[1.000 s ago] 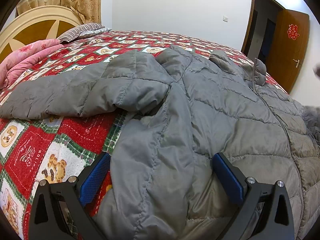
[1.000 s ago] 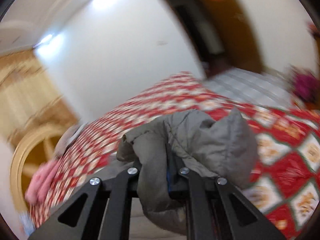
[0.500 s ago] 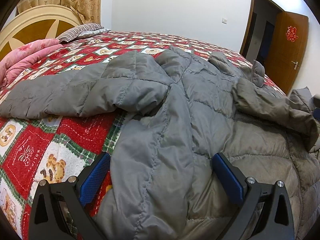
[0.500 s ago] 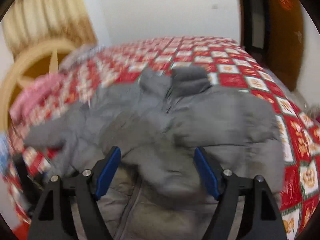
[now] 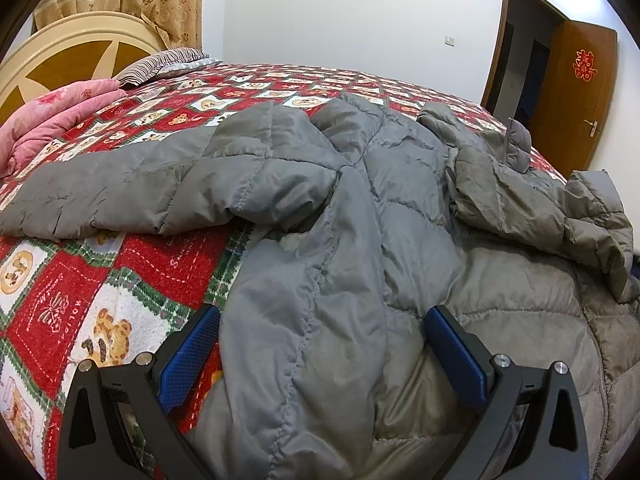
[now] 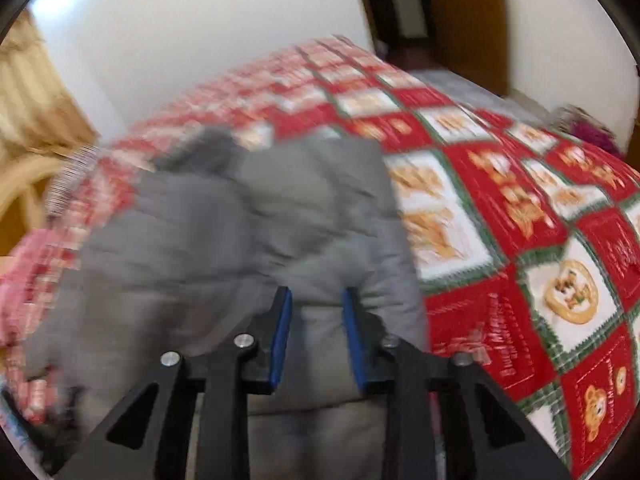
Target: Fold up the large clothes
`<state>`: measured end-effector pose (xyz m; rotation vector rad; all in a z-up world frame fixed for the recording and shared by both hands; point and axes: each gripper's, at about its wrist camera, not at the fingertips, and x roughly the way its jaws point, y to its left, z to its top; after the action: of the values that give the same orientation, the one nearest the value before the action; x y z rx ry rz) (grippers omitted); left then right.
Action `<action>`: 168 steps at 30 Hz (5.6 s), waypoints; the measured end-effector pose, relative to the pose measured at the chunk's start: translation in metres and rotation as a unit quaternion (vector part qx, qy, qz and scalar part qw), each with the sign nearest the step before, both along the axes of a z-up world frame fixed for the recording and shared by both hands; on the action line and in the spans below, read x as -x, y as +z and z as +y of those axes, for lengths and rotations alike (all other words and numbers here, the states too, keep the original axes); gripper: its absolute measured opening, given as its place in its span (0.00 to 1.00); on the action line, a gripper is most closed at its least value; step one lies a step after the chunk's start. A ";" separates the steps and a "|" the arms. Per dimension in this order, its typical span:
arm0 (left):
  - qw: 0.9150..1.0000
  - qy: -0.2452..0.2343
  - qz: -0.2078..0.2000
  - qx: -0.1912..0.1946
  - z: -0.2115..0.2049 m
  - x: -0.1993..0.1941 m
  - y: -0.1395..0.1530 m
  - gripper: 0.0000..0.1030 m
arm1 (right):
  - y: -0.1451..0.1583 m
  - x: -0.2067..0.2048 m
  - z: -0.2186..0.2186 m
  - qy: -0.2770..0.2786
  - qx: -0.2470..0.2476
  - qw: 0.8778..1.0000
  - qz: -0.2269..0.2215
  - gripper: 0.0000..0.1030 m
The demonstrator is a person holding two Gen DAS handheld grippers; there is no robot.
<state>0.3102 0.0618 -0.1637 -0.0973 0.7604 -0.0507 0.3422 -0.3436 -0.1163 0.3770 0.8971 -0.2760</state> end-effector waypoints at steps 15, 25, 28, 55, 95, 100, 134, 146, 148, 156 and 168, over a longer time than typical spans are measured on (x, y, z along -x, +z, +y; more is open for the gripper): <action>1.000 0.003 0.000 -0.008 -0.001 0.001 -0.001 0.99 | 0.049 0.008 0.056 0.013 0.085 0.993 -0.081 0.31; 0.999 0.009 0.036 -0.033 -0.007 -0.005 0.005 0.99 | -0.025 -0.030 0.071 0.044 0.114 0.993 -0.006 0.66; 0.999 -0.014 0.026 -0.030 -0.014 -0.003 0.027 0.99 | -0.026 -0.029 0.075 0.041 0.125 0.991 -0.007 0.68; 0.996 0.075 0.019 0.040 0.022 -0.015 0.058 0.99 | -0.026 -0.024 0.069 0.039 0.131 0.990 -0.019 0.78; 0.907 0.414 0.072 -0.005 0.272 -0.047 0.004 0.99 | -0.009 -0.006 0.098 0.016 0.239 0.969 -0.066 0.82; 0.909 0.412 0.061 0.001 0.271 -0.044 0.005 0.99 | -0.006 0.008 0.152 0.113 0.331 0.929 -0.119 0.82; 0.983 -0.079 -0.162 0.021 -0.034 -0.016 0.145 0.09 | -0.030 -0.023 0.117 0.186 0.129 0.973 -0.037 0.96; 0.967 -0.251 0.019 -0.044 -0.153 0.024 0.036 0.36 | -0.031 -0.025 0.106 0.180 0.098 0.978 -0.040 0.97; 0.965 -0.258 0.020 -0.028 -0.141 0.039 0.041 0.56 | -0.031 -0.025 0.106 0.180 0.098 0.978 -0.039 0.98; 0.987 -0.158 -0.035 -0.010 -0.058 0.077 0.062 0.79 | -0.025 -0.018 0.095 0.166 0.076 0.982 -0.037 0.97; 0.999 0.013 -0.013 -0.030 0.007 0.054 -0.001 0.85 | 0.024 0.045 0.096 0.086 -0.045 0.991 -0.090 1.00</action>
<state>0.2564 0.0685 -0.1647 -0.0501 0.7339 -0.0040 0.2972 -0.2471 -0.0922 0.3976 0.7612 -0.0412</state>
